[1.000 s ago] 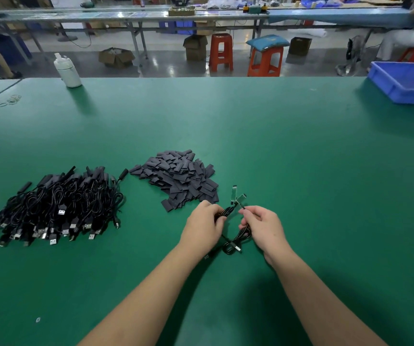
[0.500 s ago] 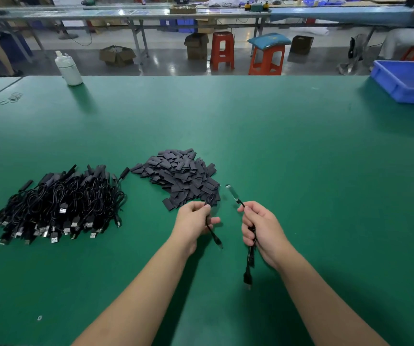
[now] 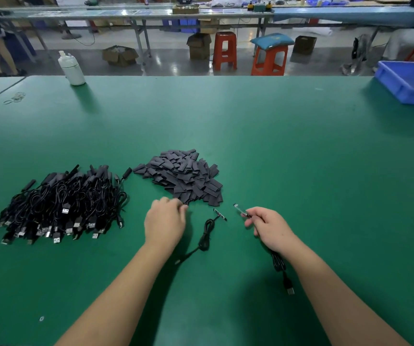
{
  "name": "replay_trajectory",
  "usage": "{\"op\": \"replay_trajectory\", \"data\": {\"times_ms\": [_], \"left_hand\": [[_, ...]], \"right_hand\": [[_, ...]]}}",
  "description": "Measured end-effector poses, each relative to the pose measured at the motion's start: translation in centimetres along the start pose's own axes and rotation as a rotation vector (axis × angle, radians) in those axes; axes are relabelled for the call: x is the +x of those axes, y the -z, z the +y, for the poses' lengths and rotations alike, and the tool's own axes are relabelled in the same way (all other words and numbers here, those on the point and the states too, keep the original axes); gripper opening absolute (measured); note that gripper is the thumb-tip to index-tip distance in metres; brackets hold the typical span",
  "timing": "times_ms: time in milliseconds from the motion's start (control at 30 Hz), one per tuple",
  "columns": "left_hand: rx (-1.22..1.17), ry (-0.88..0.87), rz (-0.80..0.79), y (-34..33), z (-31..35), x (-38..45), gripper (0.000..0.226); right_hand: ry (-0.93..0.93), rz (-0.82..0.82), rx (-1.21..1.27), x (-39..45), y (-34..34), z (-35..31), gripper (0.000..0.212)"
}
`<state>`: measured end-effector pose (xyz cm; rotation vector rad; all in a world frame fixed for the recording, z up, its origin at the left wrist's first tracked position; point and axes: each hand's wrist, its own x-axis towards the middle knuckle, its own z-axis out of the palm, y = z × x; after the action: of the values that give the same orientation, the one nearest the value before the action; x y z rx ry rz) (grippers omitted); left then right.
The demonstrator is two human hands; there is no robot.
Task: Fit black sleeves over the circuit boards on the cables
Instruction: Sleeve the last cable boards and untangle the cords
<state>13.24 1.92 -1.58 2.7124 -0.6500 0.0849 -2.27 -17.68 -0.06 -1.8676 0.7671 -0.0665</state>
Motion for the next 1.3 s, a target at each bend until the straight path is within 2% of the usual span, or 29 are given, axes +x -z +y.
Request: {"op": "replay_trajectory", "data": {"times_ms": [67,133,200,300,433,500,567,633,733,900,967,1133,1300], "left_hand": [[-0.1,0.15,-0.023,0.2,-1.7,1.8,0.034],[-0.115,0.25,-0.138,0.2,-3.0,3.1,0.04],[-0.102,0.288,-0.199,0.1,-3.7,3.9,0.039],[-0.156,0.291,-0.219,0.1,-4.1,4.6,0.025],[-0.367,0.329,-0.231,0.7,-4.7,4.9,0.017],[-0.525,0.319,-0.246,1.2,-4.7,4.3,0.012],[-0.716,0.26,-0.293,2.0,-3.9,3.3,0.018],[-0.965,0.201,-0.378,2.7,-2.5,2.1,0.031],[-1.192,0.105,-0.5,3.4,0.2,0.1,0.026],[-1.141,-0.029,-0.505,3.0,3.0,-2.2,0.024],[-1.052,-0.103,-0.442,3.1,3.0,-2.4,0.022],[-0.817,-0.281,-0.164,3.7,2.3,-2.3,0.025],[-0.726,-0.318,-0.101,3.8,1.7,-2.5,0.013]], "right_hand": [[-0.038,0.0,-0.023,0.1,-0.3,-0.1,0.032],[-0.066,0.004,-0.001,0.2,-0.8,-0.1,0.024],[-0.011,-0.002,-0.01,0.0,-1.3,-0.2,0.023],[0.099,-0.029,-0.024,-0.4,-1.9,-0.3,0.018],[0.054,-0.083,0.037,-0.4,-2.2,-0.4,0.022],[0.028,-0.108,0.077,-0.5,-2.3,-0.7,0.02],[0.015,-0.116,0.109,-0.7,-2.4,-1.0,0.02],[-0.007,-0.121,0.122,-0.7,-2.6,-1.2,0.021],[-0.021,-0.136,0.179,-0.7,-2.9,-1.6,0.018],[0.004,-0.222,0.339,-1.2,-2.7,-2.3,0.019],[0.029,-0.269,0.34,-1.4,-2.4,-2.5,0.022],[0.014,-0.283,0.359,-1.8,-1.7,-2.9,0.023],[0.002,-0.286,0.457,-1.9,-1.5,-3.1,0.024]]}}
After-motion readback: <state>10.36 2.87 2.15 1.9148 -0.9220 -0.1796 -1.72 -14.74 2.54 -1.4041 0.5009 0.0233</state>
